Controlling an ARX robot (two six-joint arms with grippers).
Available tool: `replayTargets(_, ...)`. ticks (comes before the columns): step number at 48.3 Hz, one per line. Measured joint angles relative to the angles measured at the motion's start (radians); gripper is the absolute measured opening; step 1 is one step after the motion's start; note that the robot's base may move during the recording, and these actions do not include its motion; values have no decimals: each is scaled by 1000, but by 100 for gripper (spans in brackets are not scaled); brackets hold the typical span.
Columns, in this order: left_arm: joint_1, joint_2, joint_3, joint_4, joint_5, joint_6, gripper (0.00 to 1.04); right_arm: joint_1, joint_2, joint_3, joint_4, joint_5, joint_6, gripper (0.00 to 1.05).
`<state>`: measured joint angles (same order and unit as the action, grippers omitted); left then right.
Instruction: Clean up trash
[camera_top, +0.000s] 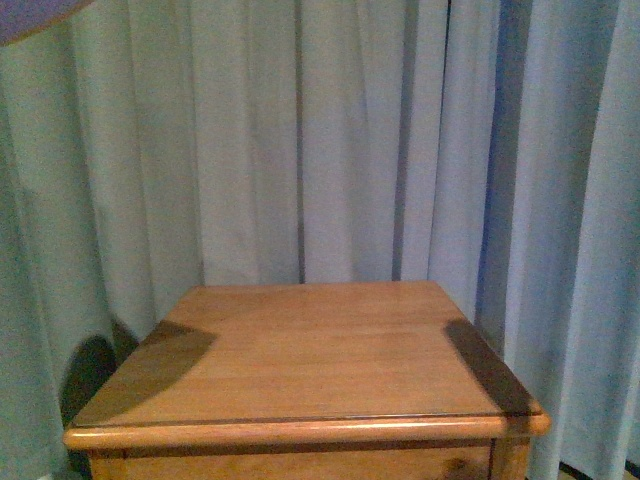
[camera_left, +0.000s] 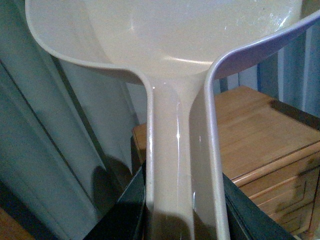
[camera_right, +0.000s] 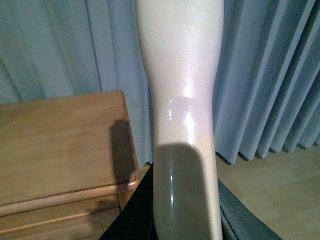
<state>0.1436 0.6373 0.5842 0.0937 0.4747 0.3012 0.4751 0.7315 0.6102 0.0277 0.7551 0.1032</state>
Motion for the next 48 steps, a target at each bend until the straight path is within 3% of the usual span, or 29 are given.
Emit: replayTargets(48, -5, -2, -2, 1, -5, 0, 27, 7, 1, -4, 9, 26, -14, 19)
